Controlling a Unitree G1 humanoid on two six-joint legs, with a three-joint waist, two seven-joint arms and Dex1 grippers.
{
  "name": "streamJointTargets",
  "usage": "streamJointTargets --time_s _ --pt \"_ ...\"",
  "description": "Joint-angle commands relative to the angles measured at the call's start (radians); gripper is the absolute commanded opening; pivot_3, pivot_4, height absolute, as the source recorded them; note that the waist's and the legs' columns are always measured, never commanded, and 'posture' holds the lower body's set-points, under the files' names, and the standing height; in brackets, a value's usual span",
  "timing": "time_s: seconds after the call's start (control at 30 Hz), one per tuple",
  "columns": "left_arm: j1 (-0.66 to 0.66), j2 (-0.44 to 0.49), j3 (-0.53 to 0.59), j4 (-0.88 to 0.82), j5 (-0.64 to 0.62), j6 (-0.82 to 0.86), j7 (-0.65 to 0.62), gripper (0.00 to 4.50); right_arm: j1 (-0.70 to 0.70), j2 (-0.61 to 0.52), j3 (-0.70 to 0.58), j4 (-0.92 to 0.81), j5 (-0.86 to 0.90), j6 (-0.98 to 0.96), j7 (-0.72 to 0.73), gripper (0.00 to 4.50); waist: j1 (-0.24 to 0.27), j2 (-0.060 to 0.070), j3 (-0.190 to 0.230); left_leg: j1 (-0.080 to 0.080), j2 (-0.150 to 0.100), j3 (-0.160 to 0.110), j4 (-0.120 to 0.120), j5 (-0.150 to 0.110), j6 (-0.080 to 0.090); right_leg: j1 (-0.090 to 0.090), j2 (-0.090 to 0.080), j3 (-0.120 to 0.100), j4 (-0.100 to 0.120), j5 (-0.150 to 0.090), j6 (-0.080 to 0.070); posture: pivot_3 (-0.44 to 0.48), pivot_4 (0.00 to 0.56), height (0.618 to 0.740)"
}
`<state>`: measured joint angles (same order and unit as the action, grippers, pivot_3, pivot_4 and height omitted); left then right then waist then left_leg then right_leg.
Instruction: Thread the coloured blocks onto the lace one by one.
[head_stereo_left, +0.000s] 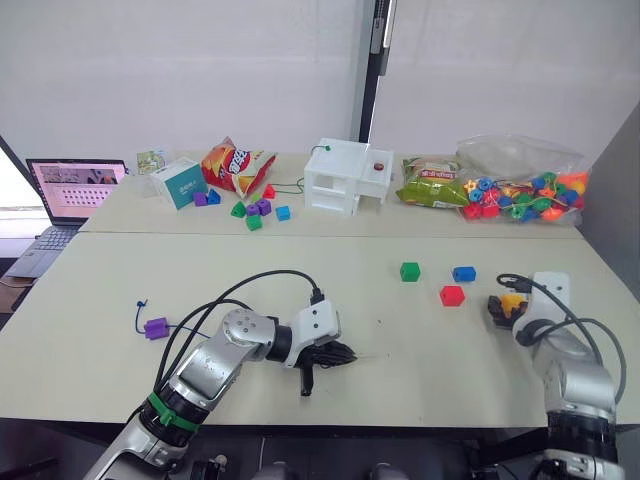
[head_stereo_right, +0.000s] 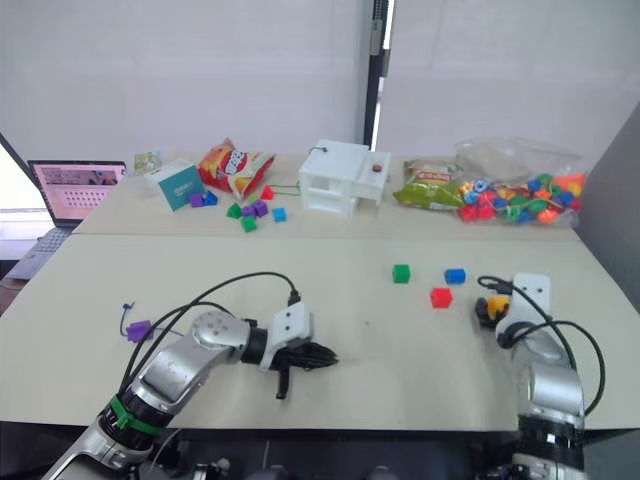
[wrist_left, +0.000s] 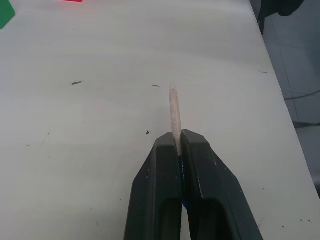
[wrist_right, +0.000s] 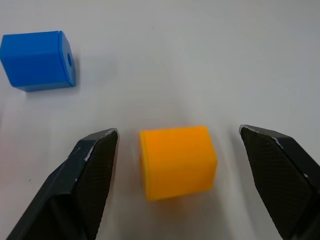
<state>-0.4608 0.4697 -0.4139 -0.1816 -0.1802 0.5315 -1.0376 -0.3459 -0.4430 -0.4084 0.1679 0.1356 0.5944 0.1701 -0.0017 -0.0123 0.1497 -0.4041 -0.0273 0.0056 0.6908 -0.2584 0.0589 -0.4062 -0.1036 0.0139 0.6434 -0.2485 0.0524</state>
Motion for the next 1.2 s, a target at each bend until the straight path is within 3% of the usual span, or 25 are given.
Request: streamJointTargets --time_s 0.03,0.2,0.33,0.43,0.63,0.7,0.77,0.9,1.03,1.2 --pt "-0.008 0.004 0.013 -0.032 -0.008 0.001 0.007 0.00 -0.019 -0.020 0.000 0.037 0.010 -0.055 0.012 2.97 0.000 0.000 0.000 0.000 0.000 0.000 0.000 0.000 0.000 0.000 0.000 0.000 0.000 0.000 0.000 0.000 0.150 0.740" --pt "-0.003 0.009 0.014 -0.038 -0.010 0.004 0.013 0.00 -0.033 -0.011 -0.011 0.042 0.042 -0.071 0.021 1.26 0.000 0.000 0.000 0.000 0.000 0.000 0.000 -0.001 0.001 0.001 -0.001 0.000 0.000 0.000 0.000 0.000 0.150 0.740" --pt "-0.004 0.012 0.013 -0.038 -0.010 0.005 0.013 0.00 -0.029 -0.003 -0.038 -0.006 0.078 -0.062 0.001 1.22 -0.001 0.000 0.000 0.000 0.000 0.000 0.000 -0.001 0.001 0.000 -0.001 0.000 0.000 0.000 0.000 0.000 0.150 0.740" --pt "-0.001 0.017 0.014 -0.040 -0.010 0.003 0.012 0.00 0.002 0.004 -0.050 -0.143 0.113 -0.020 -0.008 1.22 0.000 0.003 0.000 -0.001 0.000 0.000 0.000 -0.001 0.001 0.000 -0.001 0.000 0.000 0.000 0.000 0.000 0.150 0.740" --pt "0.003 0.034 0.023 -0.031 -0.012 -0.009 0.007 0.00 0.104 0.032 0.042 -0.719 0.220 0.259 -0.040 1.22 -0.003 0.006 0.000 -0.002 0.001 -0.001 -0.001 -0.001 0.001 -0.002 -0.001 0.000 0.000 0.000 0.000 0.000 0.150 0.740" --pt "0.003 0.038 0.028 -0.025 -0.013 -0.011 0.006 0.00 0.122 0.116 0.132 -0.939 0.295 0.436 -0.106 1.22 -0.003 0.006 0.000 -0.002 0.001 -0.001 -0.001 -0.001 0.001 -0.002 -0.001 0.000 0.000 0.000 0.000 0.000 0.150 0.740" --pt "0.002 0.042 0.031 -0.019 -0.014 -0.015 0.005 0.00 0.135 0.174 0.223 -1.048 0.319 0.560 -0.151 1.22 -0.005 0.006 0.000 -0.001 0.002 -0.002 -0.002 -0.001 0.001 -0.002 0.001 0.000 0.000 0.000 0.000 0.000 0.150 0.740" --pt "0.000 0.050 0.038 -0.020 -0.017 -0.014 0.002 0.00 0.163 0.260 0.339 -1.096 0.301 0.634 -0.214 1.22 0.003 0.006 0.000 -0.002 0.000 -0.003 -0.002 -0.001 0.001 -0.002 -0.001 -0.001 0.000 0.000 0.000 0.000 0.150 0.740" --pt "0.015 0.086 0.073 -0.048 -0.033 0.000 -0.001 0.00 0.217 0.262 0.487 -1.028 0.247 0.619 -0.233 1.22 0.004 0.006 0.000 -0.001 -0.002 -0.003 -0.001 -0.001 0.001 -0.002 -0.002 -0.002 -0.001 0.000 0.000 0.000 0.150 0.740" --pt "0.046 0.127 0.099 -0.100 -0.050 0.026 0.001 0.00 0.270 0.288 0.564 -0.937 0.226 0.584 -0.215 1.22 -0.004 0.006 0.000 -0.001 -0.002 -0.002 -0.003 -0.001 0.001 -0.003 -0.001 -0.001 -0.001 0.000 0.000 0.000 0.150 0.740"
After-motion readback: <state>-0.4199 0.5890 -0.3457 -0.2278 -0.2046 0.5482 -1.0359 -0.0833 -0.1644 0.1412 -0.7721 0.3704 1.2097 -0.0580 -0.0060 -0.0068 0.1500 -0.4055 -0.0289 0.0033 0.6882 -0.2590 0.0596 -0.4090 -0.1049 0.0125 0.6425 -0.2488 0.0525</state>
